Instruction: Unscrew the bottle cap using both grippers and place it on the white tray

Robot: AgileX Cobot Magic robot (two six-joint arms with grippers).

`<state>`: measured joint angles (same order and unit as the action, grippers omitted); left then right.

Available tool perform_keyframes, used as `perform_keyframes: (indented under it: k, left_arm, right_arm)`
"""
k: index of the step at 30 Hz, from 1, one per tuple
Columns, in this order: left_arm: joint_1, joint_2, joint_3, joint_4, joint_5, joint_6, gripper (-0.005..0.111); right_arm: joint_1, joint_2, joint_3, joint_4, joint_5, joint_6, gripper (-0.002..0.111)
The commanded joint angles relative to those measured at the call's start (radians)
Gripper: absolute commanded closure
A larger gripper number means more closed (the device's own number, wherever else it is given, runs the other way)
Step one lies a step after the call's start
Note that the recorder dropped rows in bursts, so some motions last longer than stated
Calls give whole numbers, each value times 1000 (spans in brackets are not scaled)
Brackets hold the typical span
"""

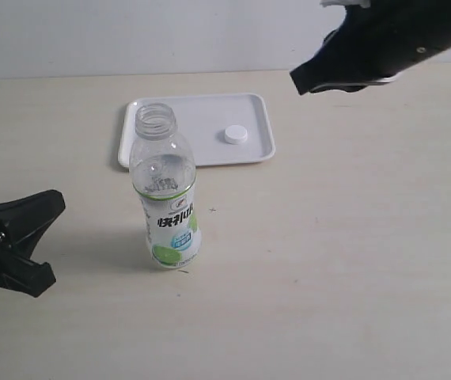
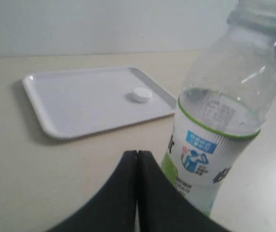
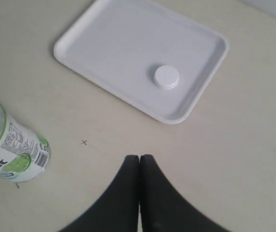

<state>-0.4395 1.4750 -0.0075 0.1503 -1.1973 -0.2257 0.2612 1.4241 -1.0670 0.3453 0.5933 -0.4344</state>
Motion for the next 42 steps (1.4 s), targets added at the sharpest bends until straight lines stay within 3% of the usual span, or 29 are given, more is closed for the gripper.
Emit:
perform_keyframes:
  k: [1,6,12,27,33,38,42]
  left_arm:
    - [1,-59,8,-16,-24,-22,107]
    - [1,-79,8,-12,-24,-18,107]
    - [1,-79,8,15,-24,-18,107]
    - [1,-100,8,26,-24,-22,107]
    - [18,-329,8,-60,467,-63,107]
    - [179,-608,8,-71,828,-70,107]
    - [318,-833,8,-71,1003,-66,107]
  right_arm:
    - [1,-163,174,2,-197,-18,108]
    - [1,-336,293,22,-257,-16,108]
    - [1,-437,313,22,-238,45,108]
    - [1,-482,313,20,-238,45,108]
    - [1,-482,313,22,-238,45,108]
    - [1,-482,313,22,-238,45,108]
    - [1,-482,313,22,-238,45,108]
